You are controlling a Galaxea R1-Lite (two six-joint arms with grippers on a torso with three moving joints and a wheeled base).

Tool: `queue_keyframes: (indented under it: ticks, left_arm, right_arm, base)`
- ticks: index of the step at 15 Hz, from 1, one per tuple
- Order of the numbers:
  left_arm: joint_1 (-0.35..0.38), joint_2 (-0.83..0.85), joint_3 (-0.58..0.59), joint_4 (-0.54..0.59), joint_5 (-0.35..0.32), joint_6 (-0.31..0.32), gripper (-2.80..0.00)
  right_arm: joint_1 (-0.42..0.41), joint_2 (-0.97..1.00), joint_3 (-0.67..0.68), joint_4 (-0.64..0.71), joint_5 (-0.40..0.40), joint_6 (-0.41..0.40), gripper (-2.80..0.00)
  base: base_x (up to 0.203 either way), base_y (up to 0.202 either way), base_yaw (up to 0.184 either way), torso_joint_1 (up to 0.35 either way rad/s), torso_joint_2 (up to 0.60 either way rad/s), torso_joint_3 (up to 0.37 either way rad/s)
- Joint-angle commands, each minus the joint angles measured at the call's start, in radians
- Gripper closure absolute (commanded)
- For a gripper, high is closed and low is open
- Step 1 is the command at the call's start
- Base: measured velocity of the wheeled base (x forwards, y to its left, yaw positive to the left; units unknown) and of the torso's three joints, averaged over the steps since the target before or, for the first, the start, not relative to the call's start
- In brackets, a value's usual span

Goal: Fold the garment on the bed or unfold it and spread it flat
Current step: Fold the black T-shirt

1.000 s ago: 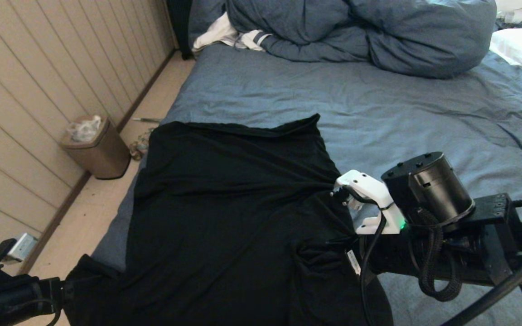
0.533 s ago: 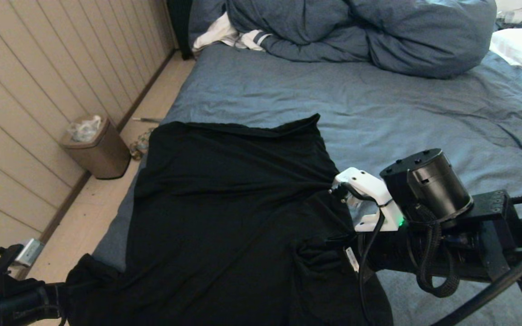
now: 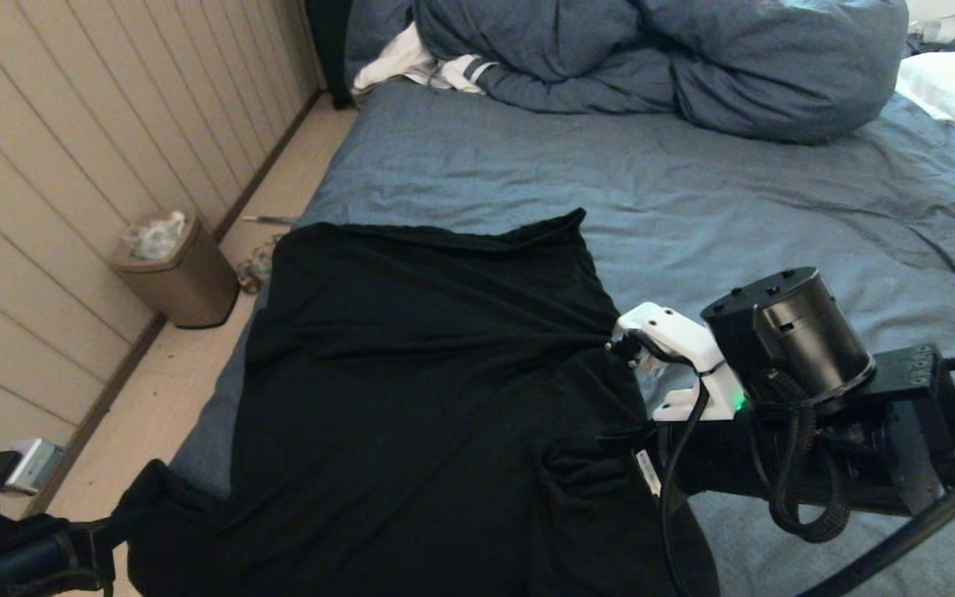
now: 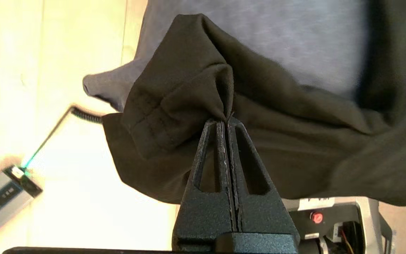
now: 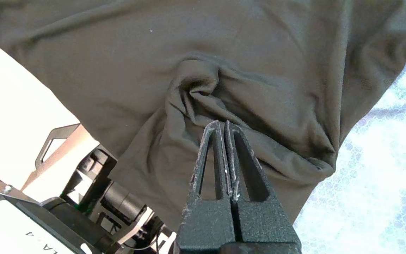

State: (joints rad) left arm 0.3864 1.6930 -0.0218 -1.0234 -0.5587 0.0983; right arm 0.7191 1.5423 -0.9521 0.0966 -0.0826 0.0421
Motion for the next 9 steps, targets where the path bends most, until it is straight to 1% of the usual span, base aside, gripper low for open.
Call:
queue_keyframes:
  ticks: [1,4,5,6,7,9]
  left_arm:
    - [-0.007,-0.089,0.021,0.002,-0.001,0.0,0.0]
    - [-0.016,-0.182,0.011,0.075,0.002,0.0,0.0]
    - [-0.03,-0.227,-0.003,0.128,0.004,0.0,0.0]
    - [-0.049,-0.292,-0.024,0.206,0.005,-0.001,0.0]
    - [-0.071,-0.372,-0.061,0.338,0.005,-0.001,0.0]
    - [-0.117,-0.497,-0.178,0.683,0.003,-0.005,0.0]
  right_arm:
    - [0.0,-0.004,0.001,0.0,0.0,0.001,0.0]
    - [-0.003,-0.002,0.003,-0.001,0.0,0.001,0.0]
    - [-0.012,-0.001,0.003,-0.001,0.001,0.001,0.0]
    - [-0.014,0.001,0.003,-0.001,0.0,0.001,0.0]
    - [-0.021,-0.001,0.006,-0.003,0.001,0.001,0.0]
    - [-0.024,-0.001,0.009,-0.003,0.003,0.002,0.0]
  base:
    - [0.0,0.0,0.0,0.0,0.0,0.0]
    - [0.0,0.0,0.0,0.0,0.0,0.0]
    - [0.0,0.0,0.0,0.0,0.0,0.0]
    - [0.0,0.0,0.0,0.0,0.0,0.0]
    - [0.0,0.0,0.0,0.0,0.0,0.0]
    - [0.0,0.0,0.0,0.0,0.0,0.0]
